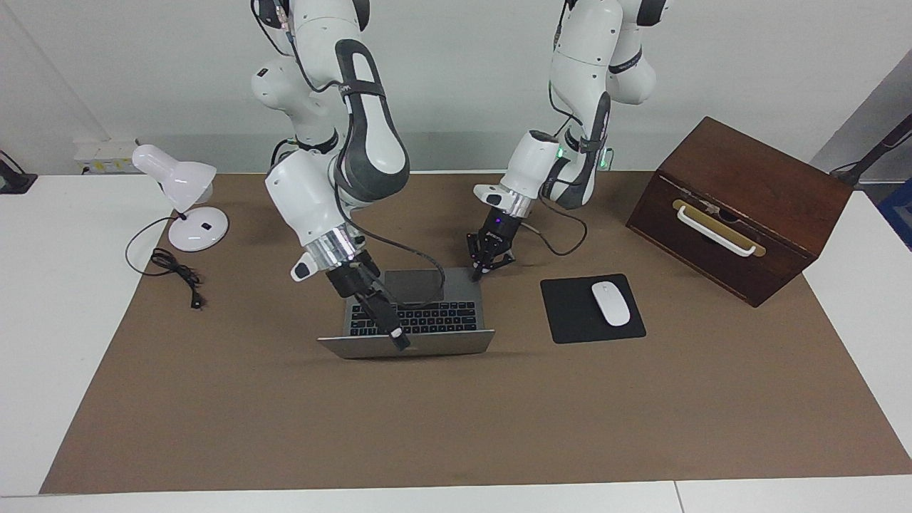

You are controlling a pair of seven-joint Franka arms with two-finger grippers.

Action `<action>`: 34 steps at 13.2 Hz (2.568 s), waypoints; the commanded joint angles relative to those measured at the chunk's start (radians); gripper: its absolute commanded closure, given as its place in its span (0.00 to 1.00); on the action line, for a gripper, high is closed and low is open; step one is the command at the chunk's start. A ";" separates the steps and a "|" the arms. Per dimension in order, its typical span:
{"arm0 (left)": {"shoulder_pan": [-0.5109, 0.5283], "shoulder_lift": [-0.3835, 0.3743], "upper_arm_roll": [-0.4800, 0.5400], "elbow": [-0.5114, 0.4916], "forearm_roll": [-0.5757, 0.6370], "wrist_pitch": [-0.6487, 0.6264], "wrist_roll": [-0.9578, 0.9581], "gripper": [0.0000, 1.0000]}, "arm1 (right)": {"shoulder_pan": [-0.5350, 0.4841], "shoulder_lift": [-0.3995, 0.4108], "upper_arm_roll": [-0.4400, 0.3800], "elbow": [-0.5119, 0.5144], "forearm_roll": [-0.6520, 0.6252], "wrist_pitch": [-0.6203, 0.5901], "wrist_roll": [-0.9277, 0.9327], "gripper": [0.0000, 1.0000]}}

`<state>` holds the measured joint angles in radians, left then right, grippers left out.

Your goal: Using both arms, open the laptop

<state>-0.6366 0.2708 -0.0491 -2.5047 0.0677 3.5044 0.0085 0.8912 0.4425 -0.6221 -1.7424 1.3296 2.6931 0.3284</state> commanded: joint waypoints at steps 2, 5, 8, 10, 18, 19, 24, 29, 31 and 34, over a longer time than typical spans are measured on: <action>0.014 0.096 -0.005 0.032 0.023 0.001 0.013 1.00 | -0.017 -0.027 0.007 0.014 -0.027 -0.096 0.153 0.01; 0.014 0.096 -0.005 0.032 0.023 0.001 0.014 1.00 | -0.017 -0.086 -0.010 0.000 -0.159 -0.194 0.343 0.01; 0.017 0.096 -0.005 0.032 0.023 0.001 0.013 1.00 | 0.043 -0.139 -0.152 0.004 -0.276 -0.384 0.523 0.01; 0.017 0.094 -0.005 0.041 0.008 0.001 0.004 1.00 | 0.029 -0.186 -0.165 0.000 -0.326 -0.475 0.541 0.00; 0.023 0.055 -0.005 0.087 -0.019 -0.078 -0.088 1.00 | -0.329 -0.389 0.190 -0.016 -0.915 -0.826 0.266 0.00; 0.026 0.030 -0.005 0.122 -0.020 -0.175 -0.100 1.00 | -0.400 -0.410 0.272 -0.016 -0.978 -0.864 0.247 0.00; 0.029 -0.083 -0.005 0.285 -0.020 -0.614 -0.117 1.00 | -0.612 -0.475 0.384 -0.016 -1.133 -0.976 -0.141 0.00; 0.060 -0.159 -0.005 0.377 -0.019 -0.890 -0.116 1.00 | -0.696 -0.487 0.419 -0.014 -1.288 -1.021 -0.239 0.00; 0.066 -0.198 -0.003 0.386 -0.019 -0.962 -0.116 1.00 | -0.823 -0.489 0.539 -0.012 -1.291 -1.024 -0.252 0.00; 0.100 -0.234 -0.005 0.389 -0.019 -1.013 -0.108 1.00 | -1.028 -0.490 0.742 0.001 -1.290 -1.017 -0.250 0.00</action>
<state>-0.5591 0.0691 -0.0462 -2.1136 0.0566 2.5374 -0.1031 -0.0429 -0.0282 0.0304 -1.7342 0.0558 1.6787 0.1030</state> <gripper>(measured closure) 0.991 0.000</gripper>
